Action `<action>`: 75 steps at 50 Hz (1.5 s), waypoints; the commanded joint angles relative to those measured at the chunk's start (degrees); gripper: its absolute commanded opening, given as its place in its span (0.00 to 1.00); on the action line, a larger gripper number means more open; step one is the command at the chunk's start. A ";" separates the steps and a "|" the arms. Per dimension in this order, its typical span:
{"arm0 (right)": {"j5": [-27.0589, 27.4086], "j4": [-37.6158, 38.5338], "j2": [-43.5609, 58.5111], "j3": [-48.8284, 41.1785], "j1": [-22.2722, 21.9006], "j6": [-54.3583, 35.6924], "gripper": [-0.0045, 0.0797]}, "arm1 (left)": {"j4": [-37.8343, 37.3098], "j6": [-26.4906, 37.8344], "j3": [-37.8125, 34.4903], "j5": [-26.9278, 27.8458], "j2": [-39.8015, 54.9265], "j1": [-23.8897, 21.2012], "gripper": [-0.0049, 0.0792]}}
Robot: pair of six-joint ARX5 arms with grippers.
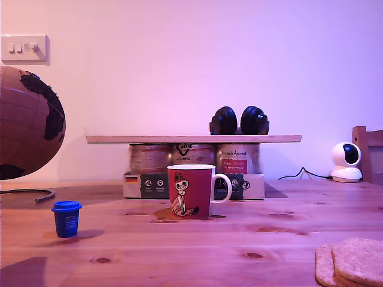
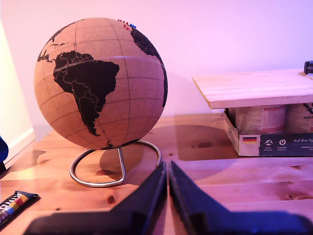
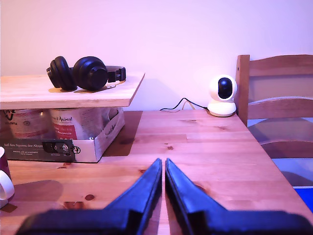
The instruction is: Slide the blue coffee capsule to the right
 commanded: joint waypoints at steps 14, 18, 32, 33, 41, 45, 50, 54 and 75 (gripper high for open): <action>3.34 -0.59 -0.37 -0.28 2.32 6.12 0.04 | -0.79 -8.55 -2.14 10.91 -0.22 5.01 0.04; 3.32 -0.55 -0.37 -0.28 2.32 6.12 0.04 | -0.87 -8.79 -2.10 13.66 -0.22 5.01 0.04; -9.51 -0.96 -0.37 -0.28 2.51 5.90 0.04 | -2.21 -9.73 -2.08 18.69 -0.20 5.01 0.04; -9.57 -0.98 -0.37 -0.28 2.56 5.88 0.04 | -2.47 -10.97 -2.01 18.82 -0.17 5.01 0.04; -9.64 -1.03 -0.37 -0.28 2.62 5.88 0.04 | -11.69 -12.39 0.57 22.29 1.18 5.01 0.04; -9.77 -1.25 -0.37 -0.28 2.62 5.88 0.04 | -17.03 -13.25 2.12 25.05 3.32 4.94 0.04; -9.86 -1.88 -0.37 -0.28 2.62 5.88 0.04 | -20.79 -13.81 4.04 26.14 6.93 4.74 0.04; -10.34 -2.75 -0.37 -0.28 2.62 5.86 0.04 | -21.07 -14.97 5.44 26.75 10.67 4.57 0.04; -25.29 -8.63 -0.37 -0.28 2.62 5.53 0.04 | -21.88 -10.27 19.26 28.52 38.84 0.35 0.04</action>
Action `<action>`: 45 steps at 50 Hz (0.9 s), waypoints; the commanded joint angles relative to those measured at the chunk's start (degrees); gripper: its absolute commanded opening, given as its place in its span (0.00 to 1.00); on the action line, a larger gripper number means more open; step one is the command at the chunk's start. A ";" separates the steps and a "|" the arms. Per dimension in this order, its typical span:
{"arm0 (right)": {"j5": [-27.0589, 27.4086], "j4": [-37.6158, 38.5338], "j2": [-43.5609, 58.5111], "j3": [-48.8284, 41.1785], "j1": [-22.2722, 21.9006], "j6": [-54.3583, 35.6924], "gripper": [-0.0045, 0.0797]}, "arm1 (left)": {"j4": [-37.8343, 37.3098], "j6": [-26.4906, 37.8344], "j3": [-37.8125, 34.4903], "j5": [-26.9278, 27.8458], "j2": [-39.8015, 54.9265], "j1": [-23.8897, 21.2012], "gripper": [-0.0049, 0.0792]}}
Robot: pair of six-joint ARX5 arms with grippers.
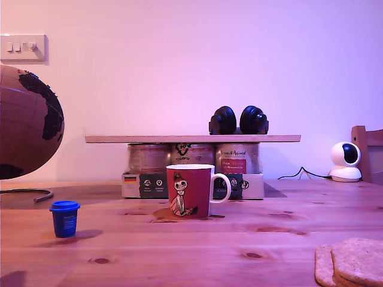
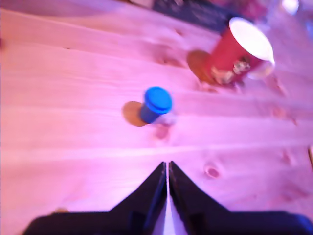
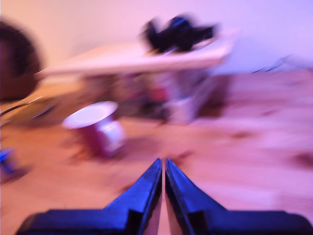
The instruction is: Slide the blue coffee capsule to the right
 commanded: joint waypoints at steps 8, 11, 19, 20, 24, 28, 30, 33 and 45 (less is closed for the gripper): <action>-11.21 -0.68 -0.37 -0.28 0.26 -0.22 0.04 | 1.14 5.40 4.28 -1.31 12.24 -0.68 0.04; -13.49 -0.79 -0.37 -0.28 0.28 -0.22 0.04 | 3.21 5.99 4.37 -2.14 14.78 -0.68 0.04; -15.26 -0.87 -0.37 -0.28 0.26 -0.24 0.04 | 8.68 5.99 4.37 -2.99 20.55 -0.70 0.04; -15.23 -0.87 -0.37 -0.28 0.26 -0.24 0.04 | 9.27 5.97 4.37 -3.39 21.11 -0.74 0.04; -15.23 -0.87 -0.37 -0.28 0.26 -0.26 0.04 | 11.80 5.99 4.37 -3.93 24.04 -1.25 0.04; -15.10 -0.90 -0.37 -0.28 0.26 -0.31 0.04 | 14.58 5.99 4.37 -4.76 26.80 -1.97 0.04; -15.10 -0.90 -0.37 -0.28 0.26 -0.31 0.04 | 16.00 5.99 4.37 -5.40 28.02 -2.34 0.04; -15.10 -0.90 -0.37 -0.28 0.26 -0.31 0.04 | 18.32 5.99 4.37 -6.34 30.25 -2.99 0.04; -15.10 -0.92 -0.37 -0.28 0.26 -0.31 0.04 | 27.69 5.95 4.37 -11.06 36.94 -6.12 0.04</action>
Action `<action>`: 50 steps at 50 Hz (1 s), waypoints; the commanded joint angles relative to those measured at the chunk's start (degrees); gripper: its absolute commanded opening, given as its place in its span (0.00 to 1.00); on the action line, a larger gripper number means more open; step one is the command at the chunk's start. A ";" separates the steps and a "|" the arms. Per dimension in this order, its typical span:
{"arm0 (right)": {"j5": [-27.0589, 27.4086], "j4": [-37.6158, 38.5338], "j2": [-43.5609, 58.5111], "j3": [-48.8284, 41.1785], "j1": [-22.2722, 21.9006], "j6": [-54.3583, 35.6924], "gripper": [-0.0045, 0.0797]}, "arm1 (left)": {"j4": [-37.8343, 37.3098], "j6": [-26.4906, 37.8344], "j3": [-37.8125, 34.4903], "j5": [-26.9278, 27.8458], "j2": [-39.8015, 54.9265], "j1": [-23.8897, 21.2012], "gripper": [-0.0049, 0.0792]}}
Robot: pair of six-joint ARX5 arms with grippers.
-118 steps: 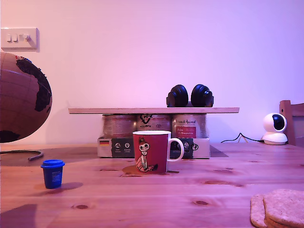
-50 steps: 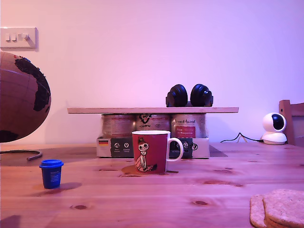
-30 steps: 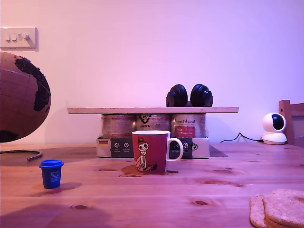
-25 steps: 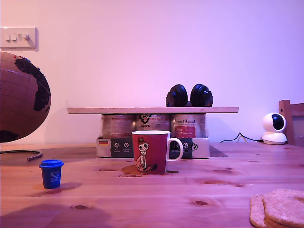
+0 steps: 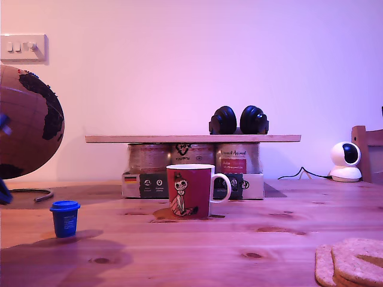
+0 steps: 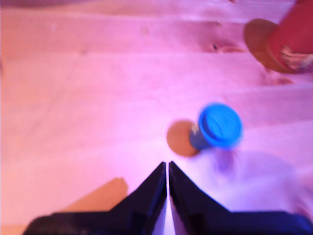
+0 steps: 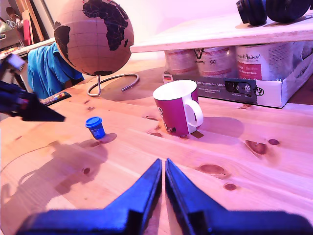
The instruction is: Slide the blue coffee capsule to the right
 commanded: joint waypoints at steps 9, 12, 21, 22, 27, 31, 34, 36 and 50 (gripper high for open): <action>-0.04 0.04 -0.37 -0.28 0.26 -0.28 0.04 | 7.37 0.22 -0.26 -3.65 6.03 -2.64 0.04; -0.04 0.02 -0.37 -0.28 0.26 -0.28 0.04 | 9.29 0.24 -0.26 -4.39 7.96 -3.19 0.04; -0.24 0.02 -0.37 -0.28 0.26 -0.28 0.04 | 11.58 0.24 1.14 -4.50 12.98 -4.96 0.04; -0.24 0.02 -0.37 -0.28 0.26 -0.28 0.04 | 11.69 0.24 1.38 -4.70 13.38 -5.20 0.04; -0.24 0.02 -0.37 -0.28 0.26 -0.28 0.04 | 11.82 0.22 2.64 -5.88 14.71 -6.51 0.04; -0.24 0.02 -0.37 -0.28 0.26 -0.28 0.04 | 11.82 0.24 3.48 -7.17 15.08 -7.48 0.04; -0.22 0.02 -0.37 -0.28 0.26 -0.28 0.04 | 11.85 0.22 3.74 -7.98 15.10 -8.13 0.04; -0.22 0.02 -0.37 -0.28 0.26 -0.28 0.04 | 11.72 0.20 3.82 -8.20 15.10 -8.50 0.04; -0.15 0.02 -0.37 -0.28 0.26 -0.31 0.04 | 10.14 0.20 3.82 -9.81 15.10 -9.79 0.04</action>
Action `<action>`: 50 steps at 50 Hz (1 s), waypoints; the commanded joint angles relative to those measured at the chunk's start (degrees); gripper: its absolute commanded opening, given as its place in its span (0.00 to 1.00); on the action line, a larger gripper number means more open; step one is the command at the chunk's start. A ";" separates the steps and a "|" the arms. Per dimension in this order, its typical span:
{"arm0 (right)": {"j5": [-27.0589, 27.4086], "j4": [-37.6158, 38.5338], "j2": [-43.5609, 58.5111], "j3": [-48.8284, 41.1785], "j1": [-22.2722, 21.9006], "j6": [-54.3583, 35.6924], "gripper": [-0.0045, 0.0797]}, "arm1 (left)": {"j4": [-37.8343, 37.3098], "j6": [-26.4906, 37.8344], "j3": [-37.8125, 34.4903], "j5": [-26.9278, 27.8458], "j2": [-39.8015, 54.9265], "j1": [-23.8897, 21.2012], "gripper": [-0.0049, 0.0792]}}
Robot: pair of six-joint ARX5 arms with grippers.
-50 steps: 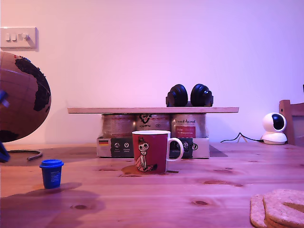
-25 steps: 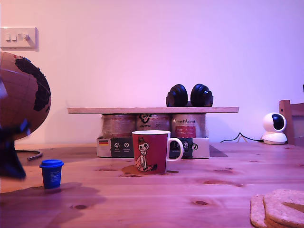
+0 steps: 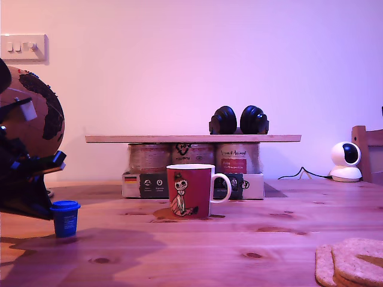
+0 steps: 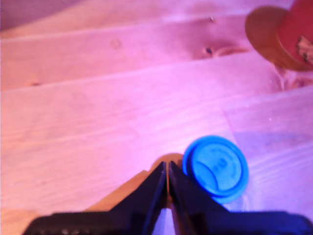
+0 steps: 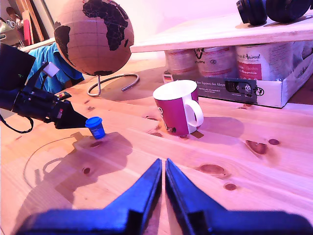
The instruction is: Slide the blue coffee capsule to the right
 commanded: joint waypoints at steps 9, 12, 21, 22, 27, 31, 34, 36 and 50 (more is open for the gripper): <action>0.00 0.02 -0.37 -0.28 0.26 -0.31 0.04 | 0.00 -0.74 -0.57 -0.37 0.31 -0.85 0.04; 0.00 0.02 -0.37 -0.28 0.26 -0.31 0.04 | 0.00 -1.84 -0.57 -0.37 0.28 -1.38 0.04; 0.00 0.02 -0.37 -0.28 0.26 -0.31 0.04 | 0.17 -3.21 -0.52 -0.39 0.31 -4.11 0.04; 0.00 0.02 -0.37 -0.28 0.26 -0.31 0.04 | 0.17 -3.34 -0.52 -0.42 0.28 -4.37 0.04; 0.00 0.02 -0.37 -0.28 0.26 -0.31 0.04 | 0.20 -4.17 -0.52 -0.39 0.28 -5.40 0.04; 0.00 0.02 -0.37 -0.28 0.26 -0.31 0.04 | 0.59 -4.98 -0.52 -0.39 0.31 -6.21 0.04; 0.00 0.02 -0.37 -0.28 0.26 -0.31 0.04 | 1.09 -5.35 -0.52 -0.42 0.28 -6.73 0.04; 0.00 0.02 -0.37 -0.28 0.26 -0.31 0.04 | 1.49 -5.92 -0.52 -0.42 0.31 -7.10 0.04; 0.00 0.02 -0.37 -0.28 0.26 -0.31 0.04 | 2.82 -6.49 -0.17 -0.87 0.39 -9.11 0.04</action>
